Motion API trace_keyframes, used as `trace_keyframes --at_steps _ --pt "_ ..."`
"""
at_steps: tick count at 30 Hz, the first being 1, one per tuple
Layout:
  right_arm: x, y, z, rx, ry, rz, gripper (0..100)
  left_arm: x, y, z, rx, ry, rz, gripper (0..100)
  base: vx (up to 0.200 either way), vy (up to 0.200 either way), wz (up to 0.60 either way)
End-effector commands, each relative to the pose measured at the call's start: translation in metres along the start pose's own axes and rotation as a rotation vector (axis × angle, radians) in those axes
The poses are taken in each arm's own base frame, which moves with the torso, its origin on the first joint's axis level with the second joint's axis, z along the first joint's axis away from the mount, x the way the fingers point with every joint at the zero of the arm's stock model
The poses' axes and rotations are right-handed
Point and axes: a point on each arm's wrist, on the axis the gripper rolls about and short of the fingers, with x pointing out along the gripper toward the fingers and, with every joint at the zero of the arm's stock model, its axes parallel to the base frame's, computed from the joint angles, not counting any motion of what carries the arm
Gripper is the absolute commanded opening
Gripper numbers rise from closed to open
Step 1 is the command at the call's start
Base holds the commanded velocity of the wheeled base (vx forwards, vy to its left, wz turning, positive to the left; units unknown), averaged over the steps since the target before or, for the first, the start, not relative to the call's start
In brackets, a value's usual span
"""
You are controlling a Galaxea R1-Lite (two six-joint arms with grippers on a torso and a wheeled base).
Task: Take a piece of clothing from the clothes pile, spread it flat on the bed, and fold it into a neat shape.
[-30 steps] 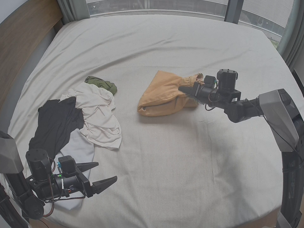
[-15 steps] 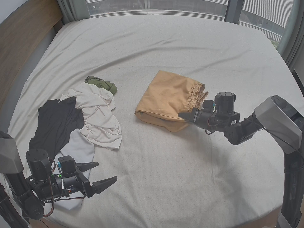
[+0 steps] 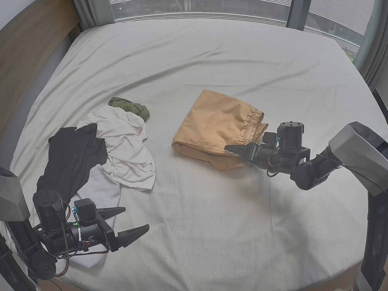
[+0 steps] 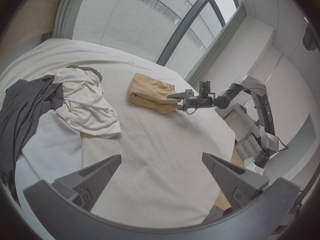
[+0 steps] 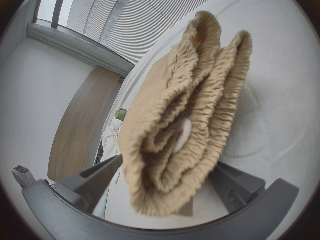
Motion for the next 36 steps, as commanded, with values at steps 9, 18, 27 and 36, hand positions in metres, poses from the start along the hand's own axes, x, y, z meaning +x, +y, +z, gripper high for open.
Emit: trace_keyframes --at_steps 9,18,27,36 --pt "-0.149 0.047 0.014 -0.146 -0.109 -0.061 100 -0.019 -0.030 0.030 -0.013 -0.158 -0.091 100 0.000 0.000 0.00" --pt "-0.238 0.098 -0.003 -0.308 -0.213 -0.011 100 -0.041 -0.051 0.045 0.054 -0.284 -0.069 100 0.000 0.000 0.00" --pt "-0.328 0.137 -0.047 -0.383 -0.286 0.056 100 -0.058 -0.074 0.056 0.062 -0.439 0.046 100 0.000 0.000 0.00" --pt "-0.378 0.134 -0.100 -0.399 -0.346 0.042 100 -0.087 -0.082 0.061 -0.034 -0.565 0.228 100 0.000 0.000 0.00"
